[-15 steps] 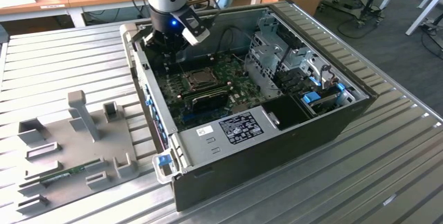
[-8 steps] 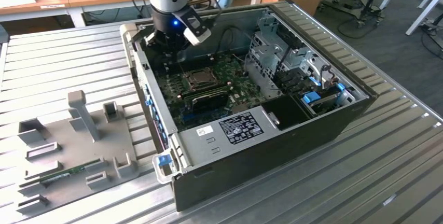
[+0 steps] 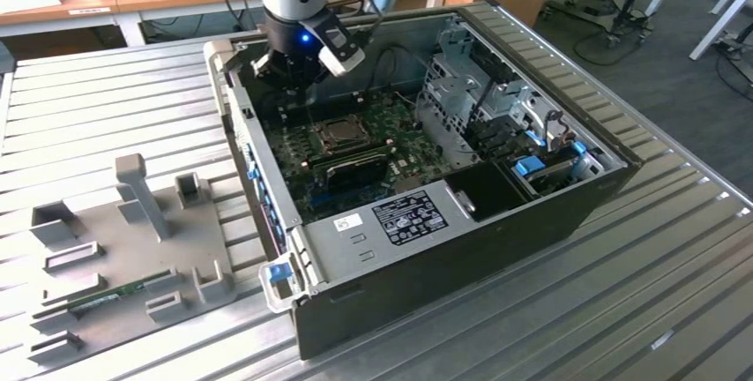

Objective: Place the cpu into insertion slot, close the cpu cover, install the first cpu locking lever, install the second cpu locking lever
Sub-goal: 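Install the first cpu locking lever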

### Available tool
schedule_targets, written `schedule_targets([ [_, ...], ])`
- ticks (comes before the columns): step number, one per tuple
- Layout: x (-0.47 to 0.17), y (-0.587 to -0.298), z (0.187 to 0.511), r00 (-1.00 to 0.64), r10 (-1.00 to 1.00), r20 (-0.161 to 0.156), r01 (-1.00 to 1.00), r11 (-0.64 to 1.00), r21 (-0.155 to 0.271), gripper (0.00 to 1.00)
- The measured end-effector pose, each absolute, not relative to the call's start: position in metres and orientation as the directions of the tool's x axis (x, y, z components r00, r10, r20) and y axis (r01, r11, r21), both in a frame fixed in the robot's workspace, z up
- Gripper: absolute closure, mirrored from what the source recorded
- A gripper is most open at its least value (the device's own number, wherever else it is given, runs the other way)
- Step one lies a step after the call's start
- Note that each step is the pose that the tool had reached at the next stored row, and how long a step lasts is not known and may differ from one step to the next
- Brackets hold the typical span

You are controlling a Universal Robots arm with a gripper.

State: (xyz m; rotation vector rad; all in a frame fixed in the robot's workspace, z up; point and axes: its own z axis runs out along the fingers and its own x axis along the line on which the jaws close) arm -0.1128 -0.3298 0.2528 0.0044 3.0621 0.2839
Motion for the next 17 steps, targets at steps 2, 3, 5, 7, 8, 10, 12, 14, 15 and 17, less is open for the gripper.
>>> schedule_targets([
  [2,-0.111,-0.3298,0.2528,-0.998,0.009,-0.066,-0.003,0.983,0.185,0.9],
  [3,-0.1102,-0.3298,0.2528,-0.998,0.009,-0.066,-0.003,0.983,0.186,0.9],
  [5,-0.1087,-0.3298,0.2527,-0.998,0.009,-0.066,-0.003,0.982,0.188,0.9],
  [7,-0.1073,-0.3298,0.2528,-0.998,0.009,-0.066,-0.003,0.982,0.189,0.9],
  [8,-0.1066,-0.3298,0.2527,-0.998,0.009,-0.066,-0.003,0.982,0.19,0.9],
  [10,-0.1056,-0.3298,0.2526,-0.998,0.009,-0.066,-0.003,0.981,0.192,0.9],
  [12,-0.105,-0.3298,0.2526,-0.998,0.01,-0.066,-0.003,0.981,0.195,0.9],
  [14,-0.1051,-0.3298,0.2527,-0.998,0.01,-0.066,-0.003,0.981,0.195,0.9],
  [15,-0.105,-0.3298,0.2527,-0.998,0.01,-0.066,-0.003,0.981,0.196,0.9],
  [17,-0.105,-0.3298,0.2527,-0.998,0.01,-0.066,-0.003,0.98,0.197,0.9],
])
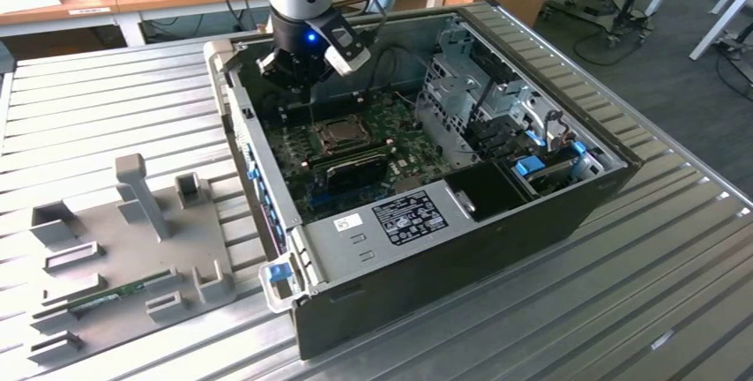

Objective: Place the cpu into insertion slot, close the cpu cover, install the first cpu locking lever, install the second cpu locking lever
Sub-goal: 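Install the first cpu locking lever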

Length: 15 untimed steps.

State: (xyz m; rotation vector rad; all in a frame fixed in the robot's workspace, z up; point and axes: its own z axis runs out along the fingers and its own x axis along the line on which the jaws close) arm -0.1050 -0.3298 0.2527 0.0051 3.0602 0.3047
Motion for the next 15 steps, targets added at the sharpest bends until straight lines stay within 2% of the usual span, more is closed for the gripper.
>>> schedule_targets([
  [15,-0.095,-0.33,0.252,-0.998,0.01,-0.066,-0.003,0.98,0.197,0.9],
])
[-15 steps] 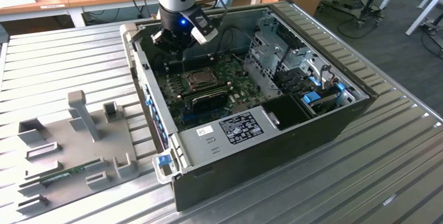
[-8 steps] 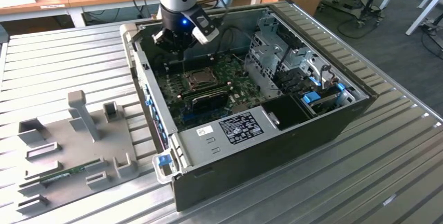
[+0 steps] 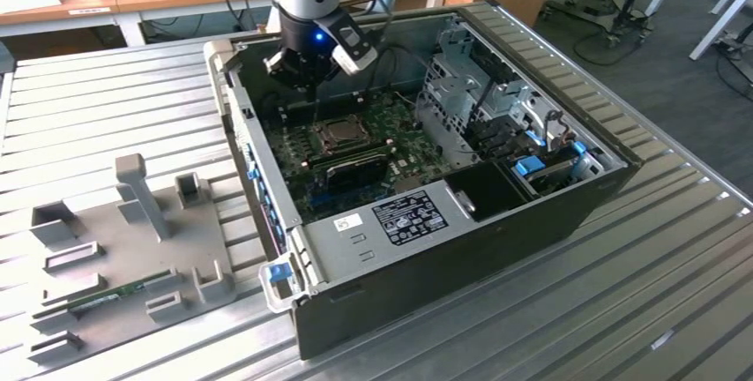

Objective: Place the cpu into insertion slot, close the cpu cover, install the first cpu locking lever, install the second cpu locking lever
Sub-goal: 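Install the first cpu locking lever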

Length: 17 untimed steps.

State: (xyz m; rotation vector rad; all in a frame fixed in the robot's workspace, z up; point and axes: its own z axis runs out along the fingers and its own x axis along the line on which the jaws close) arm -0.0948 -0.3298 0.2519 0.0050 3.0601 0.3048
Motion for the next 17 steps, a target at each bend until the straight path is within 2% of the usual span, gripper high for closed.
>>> schedule_targets([
  [17,-0.0906,-0.3298,0.2458,-0.998,0.01,-0.066,-0.003,0.98,0.197,0.9],
])
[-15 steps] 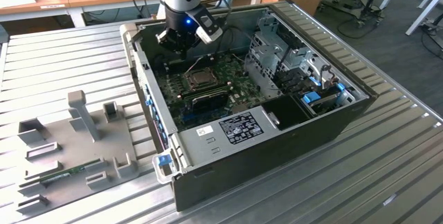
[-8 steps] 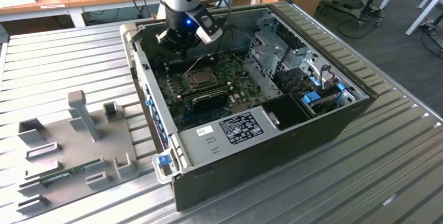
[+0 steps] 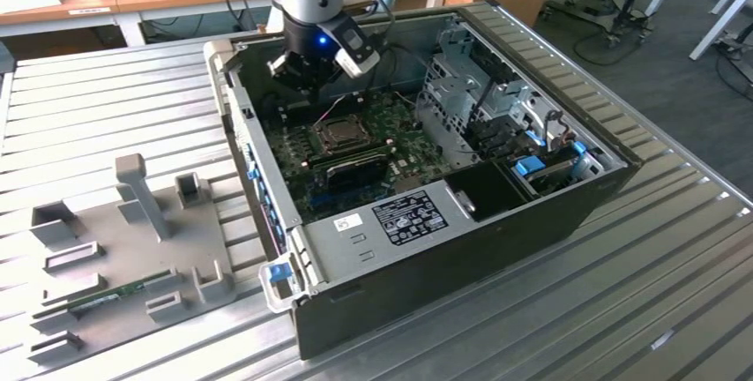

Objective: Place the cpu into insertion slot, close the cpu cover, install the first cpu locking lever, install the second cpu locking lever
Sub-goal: 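Install the first cpu locking lever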

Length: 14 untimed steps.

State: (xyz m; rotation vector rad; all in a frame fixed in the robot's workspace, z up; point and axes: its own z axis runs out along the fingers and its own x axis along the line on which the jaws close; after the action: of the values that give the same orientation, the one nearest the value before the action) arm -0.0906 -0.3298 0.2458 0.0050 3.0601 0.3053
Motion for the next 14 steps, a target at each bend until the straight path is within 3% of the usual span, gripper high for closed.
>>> schedule_targets([
  [14,-0.0883,-0.3298,0.243,-0.998,0.01,-0.066,-0.003,0.98,0.197,0.9],
])
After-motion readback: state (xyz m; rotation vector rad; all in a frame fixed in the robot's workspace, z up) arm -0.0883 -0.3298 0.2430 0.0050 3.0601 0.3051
